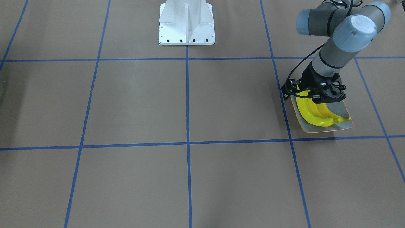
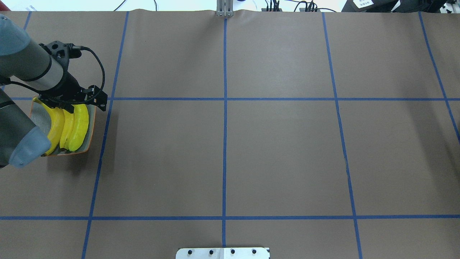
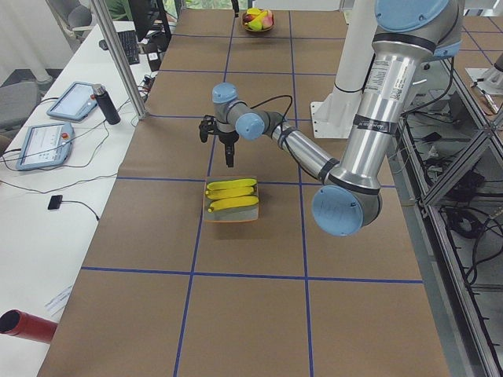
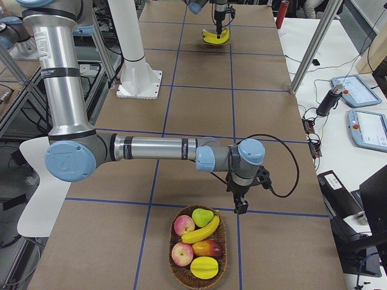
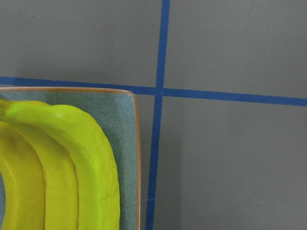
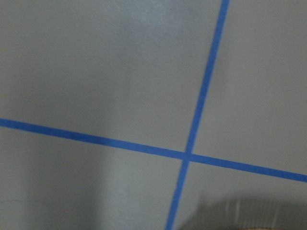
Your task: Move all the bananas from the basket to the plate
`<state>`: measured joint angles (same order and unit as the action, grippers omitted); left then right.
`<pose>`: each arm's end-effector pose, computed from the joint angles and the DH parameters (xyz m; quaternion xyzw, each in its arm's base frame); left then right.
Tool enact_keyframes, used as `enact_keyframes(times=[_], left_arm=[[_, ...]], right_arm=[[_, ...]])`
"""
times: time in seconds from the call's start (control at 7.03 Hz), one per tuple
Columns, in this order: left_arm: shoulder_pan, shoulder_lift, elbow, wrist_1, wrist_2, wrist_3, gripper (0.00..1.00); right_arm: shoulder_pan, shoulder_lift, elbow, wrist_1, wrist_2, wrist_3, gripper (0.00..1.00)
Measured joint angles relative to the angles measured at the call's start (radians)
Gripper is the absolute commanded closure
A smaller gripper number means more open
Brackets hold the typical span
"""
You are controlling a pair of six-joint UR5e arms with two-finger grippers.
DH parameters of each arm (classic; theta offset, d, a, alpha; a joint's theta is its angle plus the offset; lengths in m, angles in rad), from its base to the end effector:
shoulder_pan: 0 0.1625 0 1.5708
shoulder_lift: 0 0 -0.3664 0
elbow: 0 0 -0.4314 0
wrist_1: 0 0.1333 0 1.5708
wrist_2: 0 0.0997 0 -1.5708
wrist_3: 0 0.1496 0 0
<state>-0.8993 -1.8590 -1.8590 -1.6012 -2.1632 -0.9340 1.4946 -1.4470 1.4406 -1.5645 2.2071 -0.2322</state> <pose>0.3458 -0.5152 0.3238 -0.0018 0.3991 -0.0330 0.9163 0.0004 -0.5780 0.6492 0.0243 -0.3119 -0.1459 0.9385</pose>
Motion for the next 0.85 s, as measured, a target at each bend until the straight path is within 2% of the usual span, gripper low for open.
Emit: enact_keyframes(times=[0.85], left_arm=[[0.023, -0.015, 0.006, -0.004, 0.023, -0.005, 0.00]], right_arm=[[0.015, -0.079, -0.040, -0.090, -0.091, -0.232, 0.04]])
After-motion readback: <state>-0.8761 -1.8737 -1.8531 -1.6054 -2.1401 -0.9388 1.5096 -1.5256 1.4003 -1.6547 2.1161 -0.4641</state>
